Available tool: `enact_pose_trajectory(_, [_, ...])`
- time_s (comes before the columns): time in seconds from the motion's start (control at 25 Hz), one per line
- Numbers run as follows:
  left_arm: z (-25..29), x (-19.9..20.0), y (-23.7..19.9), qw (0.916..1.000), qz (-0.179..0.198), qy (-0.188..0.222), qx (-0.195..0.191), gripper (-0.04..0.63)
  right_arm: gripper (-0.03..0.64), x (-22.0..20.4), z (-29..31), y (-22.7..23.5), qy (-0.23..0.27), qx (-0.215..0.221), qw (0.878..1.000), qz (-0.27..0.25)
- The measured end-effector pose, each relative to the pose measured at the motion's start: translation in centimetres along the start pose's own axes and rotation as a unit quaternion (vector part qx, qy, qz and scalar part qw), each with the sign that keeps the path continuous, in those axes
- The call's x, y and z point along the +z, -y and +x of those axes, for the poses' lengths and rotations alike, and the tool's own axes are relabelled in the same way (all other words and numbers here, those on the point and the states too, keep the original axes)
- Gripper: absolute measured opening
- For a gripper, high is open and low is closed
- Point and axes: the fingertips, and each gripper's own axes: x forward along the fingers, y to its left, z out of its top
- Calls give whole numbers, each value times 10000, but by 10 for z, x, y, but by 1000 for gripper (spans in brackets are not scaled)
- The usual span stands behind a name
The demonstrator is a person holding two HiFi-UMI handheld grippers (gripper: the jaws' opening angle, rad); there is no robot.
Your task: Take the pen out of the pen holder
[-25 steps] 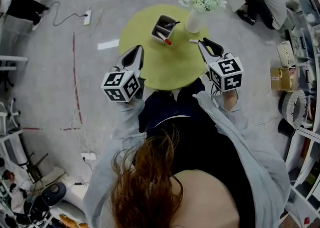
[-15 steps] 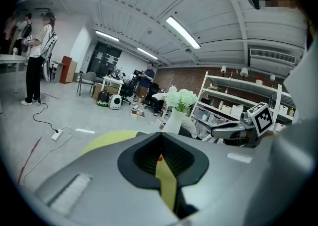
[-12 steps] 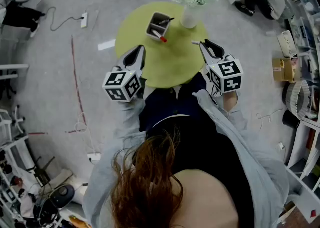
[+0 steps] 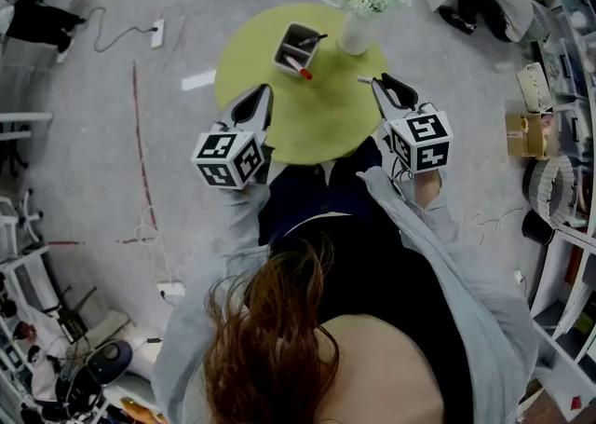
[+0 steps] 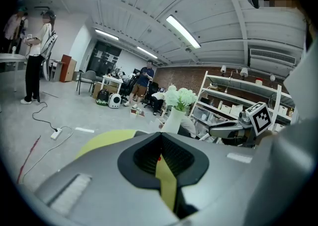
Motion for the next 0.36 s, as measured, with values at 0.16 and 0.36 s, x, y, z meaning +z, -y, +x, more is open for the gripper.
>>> enact_pose_trajectory(0.16, [-2, -1, -1, 10000, -36, 4, 28, 15, 75, 2, 2, -2, -31, 38, 10000, -54])
enact_pose_trajectory(0.36, [-3, -3, -3, 10000, -60, 2, 39, 15, 75, 2, 6, -7, -37, 108, 9999, -94])
